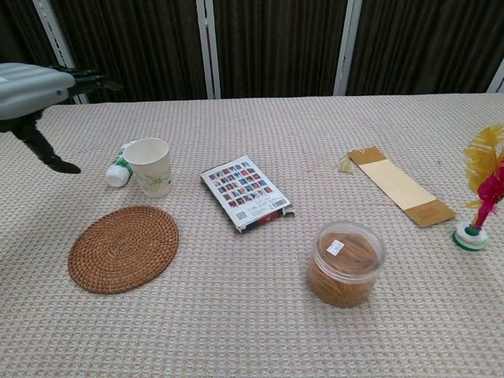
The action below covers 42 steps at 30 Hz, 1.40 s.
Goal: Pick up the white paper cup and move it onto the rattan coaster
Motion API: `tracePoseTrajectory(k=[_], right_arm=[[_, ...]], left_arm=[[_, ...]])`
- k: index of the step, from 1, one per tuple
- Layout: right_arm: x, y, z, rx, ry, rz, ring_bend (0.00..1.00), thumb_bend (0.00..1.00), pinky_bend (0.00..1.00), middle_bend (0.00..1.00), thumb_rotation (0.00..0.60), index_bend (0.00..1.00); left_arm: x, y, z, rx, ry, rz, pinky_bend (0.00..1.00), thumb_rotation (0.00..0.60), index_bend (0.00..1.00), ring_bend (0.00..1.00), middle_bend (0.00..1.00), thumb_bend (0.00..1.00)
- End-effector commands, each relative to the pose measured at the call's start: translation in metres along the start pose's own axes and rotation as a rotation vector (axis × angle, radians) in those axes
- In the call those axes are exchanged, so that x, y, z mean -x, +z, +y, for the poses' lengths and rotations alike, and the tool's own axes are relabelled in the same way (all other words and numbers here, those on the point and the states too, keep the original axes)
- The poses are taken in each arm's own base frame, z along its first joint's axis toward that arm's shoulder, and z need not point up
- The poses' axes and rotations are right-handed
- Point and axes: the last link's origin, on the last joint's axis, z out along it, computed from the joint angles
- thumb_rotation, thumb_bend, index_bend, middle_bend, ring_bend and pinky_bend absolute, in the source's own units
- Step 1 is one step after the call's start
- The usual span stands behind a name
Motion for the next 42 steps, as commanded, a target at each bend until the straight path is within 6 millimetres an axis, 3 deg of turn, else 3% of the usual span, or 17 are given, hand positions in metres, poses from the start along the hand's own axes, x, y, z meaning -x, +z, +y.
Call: tracePoseTrajectory(k=[1, 8, 11, 15, 19, 25, 36, 42], right_arm=[[0.001, 0.004, 0.003, 0.016, -0.001, 0.001, 0.0, 0.0, 0.0, 0.0, 0.6, 0.0], [-0.001, 0.009, 0.011, 0.046, -0.002, 0.018, 0.0, 0.0, 0.0, 0.0, 0.6, 0.0], [-0.001, 0.01, 0.015, 0.061, -0.003, 0.017, 0.0, 0.0, 0.0, 0.0, 0.6, 0.0], [-0.001, 0.011, 0.017, 0.071, -0.005, 0.02, 0.0, 0.0, 0.0, 0.0, 0.6, 0.0], [-0.001, 0.012, 0.019, 0.077, -0.005, 0.021, 0.0, 0.0, 0.0, 0.0, 0.6, 0.0], [0.002, 0.015, 0.022, 0.091, -0.009, 0.013, 0.0, 0.0, 0.0, 0.0, 0.6, 0.0], [0.003, 0.016, 0.023, 0.099, -0.007, 0.007, 0.0, 0.0, 0.0, 0.0, 0.6, 0.0], [0.002, 0.015, 0.022, 0.093, -0.003, 0.007, 0.0, 0.0, 0.0, 0.0, 0.6, 0.0]], left_arm=[[0.006, 0.031, 0.023, 0.019, 0.02, -0.039, 0.06, 0.6, 0.0, 0.0, 0.0, 0.0], [0.016, 0.055, 0.036, -0.007, 0.045, -0.077, 0.13, 0.6, 0.03, 0.01, 0.02, 0.0], [0.021, 0.066, 0.04, -0.022, 0.041, -0.092, 0.21, 0.6, 0.07, 0.06, 0.06, 0.0], [0.029, 0.075, 0.044, -0.026, 0.027, -0.123, 0.31, 0.6, 0.16, 0.15, 0.14, 0.0], [0.032, 0.081, 0.047, -0.019, 0.005, -0.13, 0.39, 0.6, 0.3, 0.28, 0.29, 0.0], [0.031, 0.089, 0.047, -0.026, 0.026, -0.095, 0.46, 0.6, 0.44, 0.37, 0.41, 0.03], [0.005, 0.082, 0.044, -0.016, -0.036, -0.025, 0.46, 0.6, 0.44, 0.38, 0.4, 0.02], [-0.014, 0.056, 0.042, 0.031, -0.049, -0.016, 0.45, 0.6, 0.43, 0.36, 0.39, 0.01]])
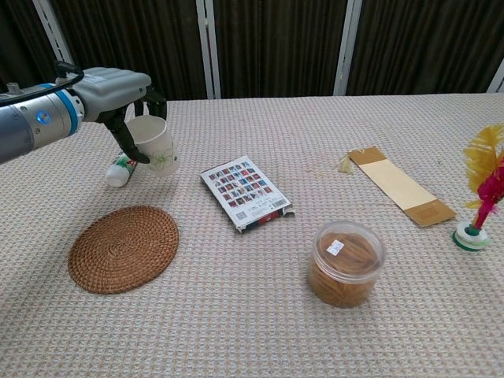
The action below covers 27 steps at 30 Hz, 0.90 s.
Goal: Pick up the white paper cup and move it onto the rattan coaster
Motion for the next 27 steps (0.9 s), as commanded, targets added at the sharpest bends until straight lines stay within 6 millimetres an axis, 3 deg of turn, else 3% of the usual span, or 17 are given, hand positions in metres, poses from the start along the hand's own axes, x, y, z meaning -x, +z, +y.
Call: tracePoseTrajectory(k=[1, 5, 9, 16, 27], right_arm=[[0.0, -0.001, -0.001, -0.004, 0.0, 0.001, 0.0, 0.0, 0.0, 0.0, 0.6, 0.0], [-0.002, -0.002, -0.001, -0.009, 0.004, 0.005, 0.0, 0.0, 0.0, 0.0, 0.6, 0.0], [-0.003, -0.002, -0.001, -0.01, 0.009, 0.009, 0.0, 0.0, 0.0, 0.0, 0.6, 0.0], [-0.004, -0.001, 0.001, -0.009, 0.013, 0.01, 0.0, 0.0, 0.0, 0.0, 0.6, 0.0], [-0.006, -0.001, 0.002, -0.004, 0.015, 0.014, 0.0, 0.0, 0.0, 0.0, 0.6, 0.0]], left_arm=[[-0.01, -0.024, -0.005, 0.032, 0.004, -0.022, 0.45, 0.6, 0.43, 0.36, 0.39, 0.01], [0.001, -0.052, -0.01, 0.063, 0.018, -0.113, 0.45, 0.6, 0.43, 0.36, 0.39, 0.02], [0.016, -0.066, -0.016, 0.068, 0.045, -0.178, 0.46, 0.6, 0.43, 0.36, 0.38, 0.01], [0.031, -0.07, -0.015, 0.064, 0.062, -0.221, 0.45, 0.6, 0.43, 0.36, 0.38, 0.02], [0.029, -0.075, -0.007, 0.092, 0.057, -0.227, 0.45, 0.6, 0.42, 0.35, 0.38, 0.01]])
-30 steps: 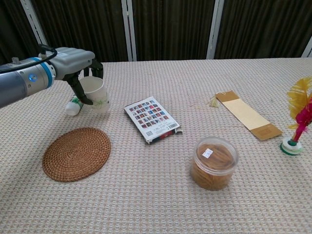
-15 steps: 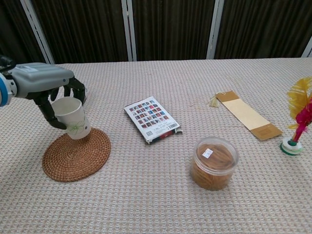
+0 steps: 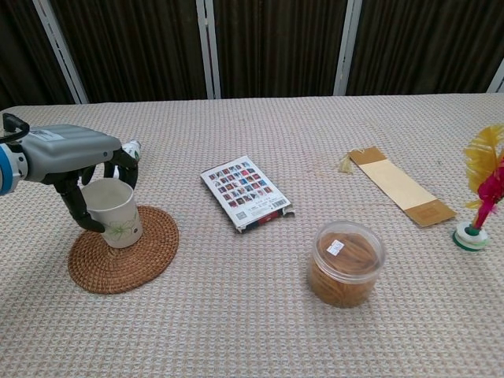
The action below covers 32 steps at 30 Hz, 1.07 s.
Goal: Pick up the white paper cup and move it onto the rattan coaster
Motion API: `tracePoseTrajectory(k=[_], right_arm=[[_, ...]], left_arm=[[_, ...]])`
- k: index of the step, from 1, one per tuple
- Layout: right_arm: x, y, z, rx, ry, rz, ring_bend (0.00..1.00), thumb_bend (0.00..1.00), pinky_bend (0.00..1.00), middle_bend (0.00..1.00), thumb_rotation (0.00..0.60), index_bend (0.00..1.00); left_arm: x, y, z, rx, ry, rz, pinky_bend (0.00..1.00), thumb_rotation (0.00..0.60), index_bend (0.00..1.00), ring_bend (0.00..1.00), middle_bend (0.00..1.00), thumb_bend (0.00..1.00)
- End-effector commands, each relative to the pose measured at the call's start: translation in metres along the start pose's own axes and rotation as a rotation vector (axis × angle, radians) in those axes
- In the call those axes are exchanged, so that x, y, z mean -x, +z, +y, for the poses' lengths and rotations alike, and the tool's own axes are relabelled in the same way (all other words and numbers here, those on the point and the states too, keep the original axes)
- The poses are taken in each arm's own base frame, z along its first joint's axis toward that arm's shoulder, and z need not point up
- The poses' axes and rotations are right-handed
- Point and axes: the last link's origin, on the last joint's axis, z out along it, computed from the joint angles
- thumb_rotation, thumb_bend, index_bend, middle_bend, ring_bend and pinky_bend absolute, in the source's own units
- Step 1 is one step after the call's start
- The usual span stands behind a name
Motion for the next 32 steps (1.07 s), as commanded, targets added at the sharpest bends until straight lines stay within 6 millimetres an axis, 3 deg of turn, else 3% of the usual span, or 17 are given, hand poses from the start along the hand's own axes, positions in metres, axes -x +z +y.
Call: tracePoseTrajectory(k=[1, 3, 6, 8, 15, 21, 24, 28, 32], right_arm=[[0.0, 0.0, 0.0, -0.001, 0.0, 0.0, 0.0, 0.0, 0.0, 0.0, 0.6, 0.0], [0.0, 0.0, 0.0, -0.001, 0.001, -0.001, 0.0, 0.0, 0.0, 0.0, 0.6, 0.0], [0.0, 0.0, -0.001, -0.002, 0.001, -0.002, 0.0, 0.0, 0.0, 0.0, 0.6, 0.0], [0.0, 0.0, -0.001, -0.004, 0.001, -0.001, 0.0, 0.0, 0.0, 0.0, 0.6, 0.0], [0.0, -0.001, -0.004, -0.018, 0.005, -0.004, 0.0, 0.0, 0.0, 0.0, 0.6, 0.0], [-0.002, -0.004, -0.009, -0.048, 0.028, -0.008, 0.0, 0.0, 0.0, 0.0, 0.6, 0.0], [-0.002, -0.005, -0.011, -0.057, 0.041, -0.013, 0.0, 0.0, 0.0, 0.0, 0.6, 0.0], [-0.007, -0.008, -0.014, -0.08, 0.06, -0.005, 0.0, 0.0, 0.0, 0.0, 0.6, 0.0], [-0.012, -0.01, -0.014, -0.094, 0.053, 0.013, 0.0, 0.0, 0.0, 0.0, 0.6, 0.0]], left_arm=[[-0.001, -0.003, 0.001, 0.004, 0.014, -0.002, 0.44, 0.6, 0.41, 0.33, 0.36, 0.01], [-0.001, -0.005, 0.001, 0.006, 0.033, -0.006, 0.42, 0.6, 0.34, 0.25, 0.28, 0.0], [0.002, -0.008, 0.002, 0.011, 0.065, -0.025, 0.29, 0.6, 0.09, 0.03, 0.03, 0.0], [0.003, -0.01, 0.002, 0.015, 0.064, -0.041, 0.18, 0.6, 0.01, 0.0, 0.0, 0.0], [-0.015, -0.029, 0.002, 0.023, 0.001, 0.041, 0.02, 0.6, 0.0, 0.0, 0.0, 0.0], [-0.031, -0.075, -0.023, -0.067, -0.064, 0.23, 0.0, 0.6, 0.0, 0.0, 0.0, 0.0], [-0.029, -0.098, -0.037, -0.134, -0.089, 0.273, 0.0, 0.6, 0.0, 0.0, 0.0, 0.0], [-0.011, -0.146, -0.059, -0.218, -0.121, 0.349, 0.0, 0.6, 0.0, 0.0, 0.0, 0.0], [0.005, -0.167, -0.07, -0.248, -0.143, 0.346, 0.0, 0.6, 0.0, 0.0, 0.0, 0.0]])
